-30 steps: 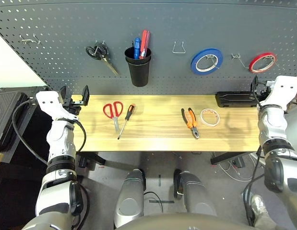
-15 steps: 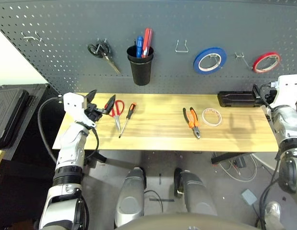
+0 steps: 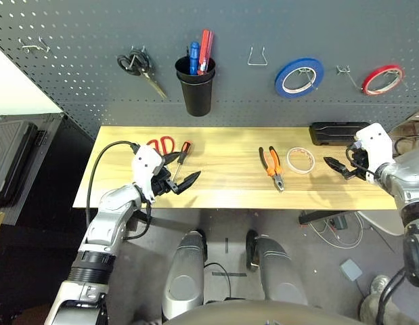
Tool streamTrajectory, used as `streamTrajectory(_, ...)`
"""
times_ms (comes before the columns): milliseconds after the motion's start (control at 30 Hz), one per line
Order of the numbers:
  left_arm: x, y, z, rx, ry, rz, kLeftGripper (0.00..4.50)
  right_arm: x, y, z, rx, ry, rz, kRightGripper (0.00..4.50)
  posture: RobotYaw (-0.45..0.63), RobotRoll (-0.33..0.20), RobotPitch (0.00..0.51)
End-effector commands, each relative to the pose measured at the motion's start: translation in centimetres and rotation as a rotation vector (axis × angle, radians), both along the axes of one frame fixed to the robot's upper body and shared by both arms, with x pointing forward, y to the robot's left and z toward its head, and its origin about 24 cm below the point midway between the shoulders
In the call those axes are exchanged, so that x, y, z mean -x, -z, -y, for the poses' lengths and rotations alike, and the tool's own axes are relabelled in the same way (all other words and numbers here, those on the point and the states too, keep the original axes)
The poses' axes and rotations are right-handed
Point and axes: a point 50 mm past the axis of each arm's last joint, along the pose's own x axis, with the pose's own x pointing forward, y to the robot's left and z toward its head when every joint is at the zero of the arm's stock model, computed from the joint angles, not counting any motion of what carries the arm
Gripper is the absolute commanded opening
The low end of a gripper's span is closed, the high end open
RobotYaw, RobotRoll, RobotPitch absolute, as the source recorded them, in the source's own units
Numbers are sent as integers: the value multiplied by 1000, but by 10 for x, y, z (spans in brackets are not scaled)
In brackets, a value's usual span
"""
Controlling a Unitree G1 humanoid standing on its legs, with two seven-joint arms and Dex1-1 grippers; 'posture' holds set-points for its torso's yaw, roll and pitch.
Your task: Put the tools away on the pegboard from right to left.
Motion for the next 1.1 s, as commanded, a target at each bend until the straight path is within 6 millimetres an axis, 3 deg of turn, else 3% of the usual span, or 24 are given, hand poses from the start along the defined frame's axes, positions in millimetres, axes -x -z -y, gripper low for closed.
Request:
streamTrajectory(33, 7, 6, 4, -73, 53, -30, 4460, 0, 2, -2, 77, -89, -88, 4500, 184, 0, 278)
streamTrajectory(333, 13, 5, 4, -106, 57, -26, 4460, -16, 1, -24, 161, -207, -192, 4500, 237, 0, 321)
streamTrajectory(600, 28, 3, 5, -117, 37, -44, 4460, -21, 17, -52, 234, -283, -273, 4500, 297, 0, 357)
streamTrajectory(800, 34, 1, 3, -127, 23, -50, 4460, -21, 27, -59, 277, -261, -324, 4500, 334, 0, 365)
streamTrajectory(900, 36, 0, 2, -130, 10, -52, 4500, -20, 30, -59, 281, -225, -337, 3882, 344, 0, 364)
streamTrajectory(1100, 36, 1, 2, -130, 5, -54, 4500, -17, 33, -54, 284, -190, -337, 1566, 335, 0, 357)
